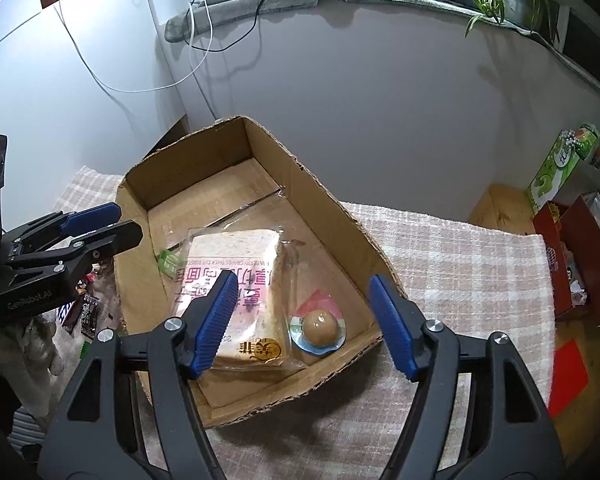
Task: Organize snacks
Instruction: 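Return both grippers to the snacks, left over the Snickers bar, right over the clear candy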
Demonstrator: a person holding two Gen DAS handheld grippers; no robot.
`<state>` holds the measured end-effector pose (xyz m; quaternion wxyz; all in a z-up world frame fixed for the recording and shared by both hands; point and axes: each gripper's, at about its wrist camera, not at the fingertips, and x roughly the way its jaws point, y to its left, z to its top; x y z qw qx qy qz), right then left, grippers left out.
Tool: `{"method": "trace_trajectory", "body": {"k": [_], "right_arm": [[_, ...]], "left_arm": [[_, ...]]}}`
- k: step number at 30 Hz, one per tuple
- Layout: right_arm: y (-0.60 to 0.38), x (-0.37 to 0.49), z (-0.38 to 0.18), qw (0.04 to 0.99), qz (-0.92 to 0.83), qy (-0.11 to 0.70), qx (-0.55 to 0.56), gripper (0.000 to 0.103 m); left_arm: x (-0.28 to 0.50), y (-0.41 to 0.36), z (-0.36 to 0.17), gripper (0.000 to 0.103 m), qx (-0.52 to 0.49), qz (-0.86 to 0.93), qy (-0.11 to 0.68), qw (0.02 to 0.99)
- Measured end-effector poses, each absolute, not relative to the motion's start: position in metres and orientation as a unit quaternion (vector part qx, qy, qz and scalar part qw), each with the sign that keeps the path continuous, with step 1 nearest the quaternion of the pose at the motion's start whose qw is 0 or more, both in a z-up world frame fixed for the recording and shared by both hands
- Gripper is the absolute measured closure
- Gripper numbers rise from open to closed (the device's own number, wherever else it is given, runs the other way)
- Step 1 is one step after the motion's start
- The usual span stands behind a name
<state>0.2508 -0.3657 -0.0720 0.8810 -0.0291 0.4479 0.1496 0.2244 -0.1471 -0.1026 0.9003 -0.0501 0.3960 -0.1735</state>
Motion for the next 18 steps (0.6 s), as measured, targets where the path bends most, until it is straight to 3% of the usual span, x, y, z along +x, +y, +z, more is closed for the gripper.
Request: {"method": "trace_trajectory", "body": {"k": [18], "right_arm": [[-0.330, 0.178, -0.038, 0.887, 0.204, 0.414, -0.027, 0.032]], "left_arm": [[0.175, -0.102, -0.070, 0.047, -0.065, -0.165, 0.360, 0.916]]}}
